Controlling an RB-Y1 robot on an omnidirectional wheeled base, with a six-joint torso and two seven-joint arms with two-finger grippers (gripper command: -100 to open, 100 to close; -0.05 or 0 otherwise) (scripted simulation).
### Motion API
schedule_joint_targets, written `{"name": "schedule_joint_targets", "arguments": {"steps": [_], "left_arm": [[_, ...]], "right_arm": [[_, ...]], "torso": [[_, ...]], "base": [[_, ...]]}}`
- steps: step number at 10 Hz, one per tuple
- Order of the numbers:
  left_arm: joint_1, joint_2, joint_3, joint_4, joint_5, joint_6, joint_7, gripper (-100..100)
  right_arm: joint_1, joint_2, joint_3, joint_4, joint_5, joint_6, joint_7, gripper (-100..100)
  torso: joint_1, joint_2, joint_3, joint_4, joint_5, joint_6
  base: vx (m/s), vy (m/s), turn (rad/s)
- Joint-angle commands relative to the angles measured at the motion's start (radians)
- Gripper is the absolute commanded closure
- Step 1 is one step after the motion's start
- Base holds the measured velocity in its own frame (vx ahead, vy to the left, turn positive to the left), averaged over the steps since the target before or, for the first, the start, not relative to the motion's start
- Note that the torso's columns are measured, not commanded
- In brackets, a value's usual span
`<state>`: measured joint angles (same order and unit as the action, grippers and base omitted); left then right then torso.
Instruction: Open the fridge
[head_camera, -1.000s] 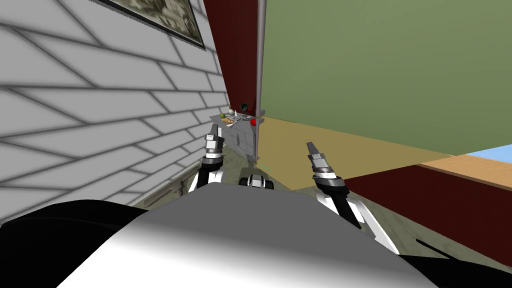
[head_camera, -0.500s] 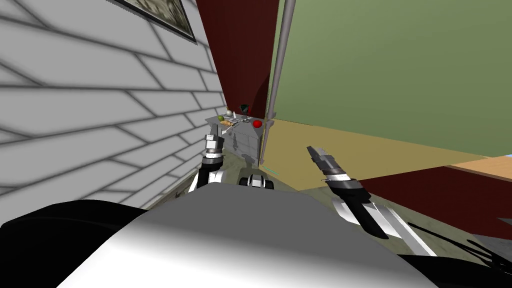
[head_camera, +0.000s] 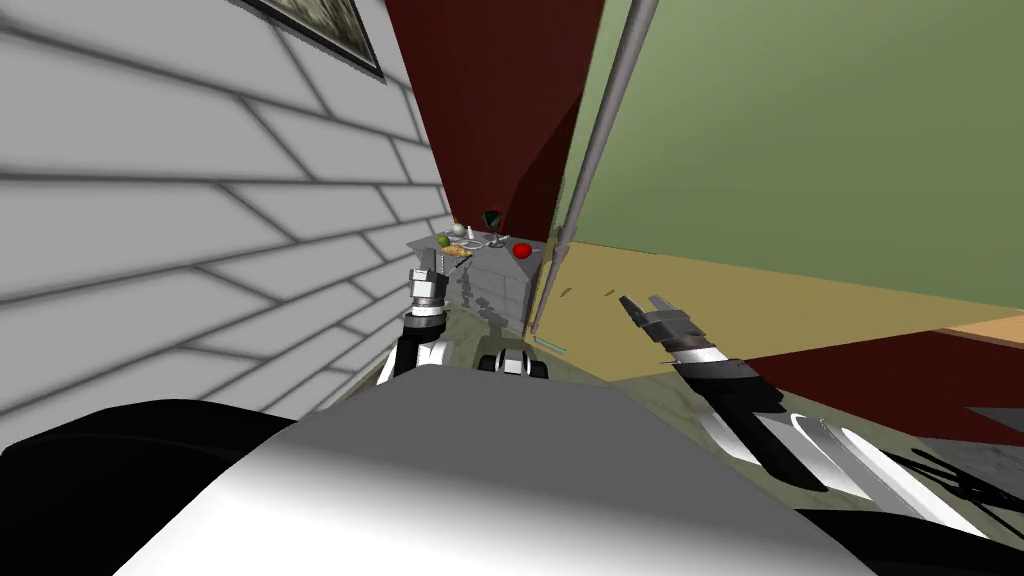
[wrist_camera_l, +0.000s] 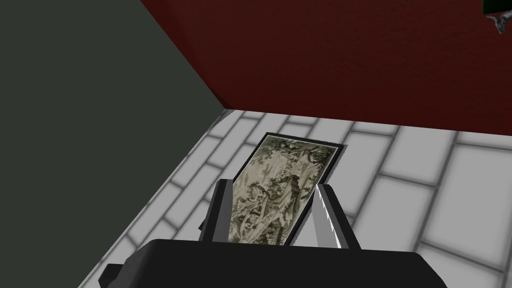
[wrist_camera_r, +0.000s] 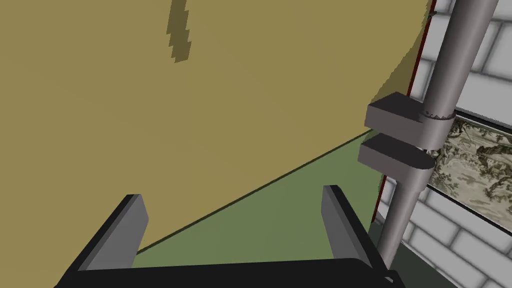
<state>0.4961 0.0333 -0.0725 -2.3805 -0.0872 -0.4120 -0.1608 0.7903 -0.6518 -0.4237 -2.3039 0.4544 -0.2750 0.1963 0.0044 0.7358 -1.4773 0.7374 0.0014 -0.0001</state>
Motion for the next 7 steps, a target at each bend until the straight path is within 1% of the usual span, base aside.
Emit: {"name": "schedule_joint_targets", "arguments": {"steps": [1, 3, 4, 5, 7], "left_arm": [[0.0, 0.0, 0.0, 0.0, 0.0, 0.0, 0.0, 0], [0.0, 0.0, 0.0, 0.0, 0.0, 0.0, 0.0, 0], [0.001, 0.0, -0.001, -0.001, 0.0, 0.0, 0.0, 0], [0.001, 0.0, -0.001, -0.001, 0.0, 0.0, 0.0, 0], [0.001, 0.0, -0.001, -0.001, 0.0, 0.0, 0.0, 0]], "right_arm": [[0.031, -0.084, -0.06, 0.011, 0.044, 0.058, 0.033, -100], [0.056, -0.14, -0.103, 0.022, 0.071, 0.096, 0.056, -100], [0.056, -0.141, -0.103, 0.022, 0.071, 0.096, 0.056, -100], [0.067, -0.169, -0.124, 0.029, 0.083, 0.114, 0.066, -100], [0.089, -0.221, -0.163, 0.041, 0.103, 0.149, 0.087, -100]], "torso": [[0.0, 0.0, 0.0, 0.0, 0.0, 0.0], [-0.006, 0.001, 0.001, 0.0, -0.002, 0.0], [-0.006, 0.0, 0.0, 0.0, -0.002, 0.001], [-0.009, 0.001, 0.0, 0.0, -0.003, 0.0], [-0.004, 0.001, 0.001, 0.0, -0.001, 0.0]], "base": [[0.071, 0.316, -0.112], [0.085, 0.257, -0.102], [0.046, 0.171, -0.039], [0.043, 0.155, -0.046], [0.066, 0.224, -0.078]]}}
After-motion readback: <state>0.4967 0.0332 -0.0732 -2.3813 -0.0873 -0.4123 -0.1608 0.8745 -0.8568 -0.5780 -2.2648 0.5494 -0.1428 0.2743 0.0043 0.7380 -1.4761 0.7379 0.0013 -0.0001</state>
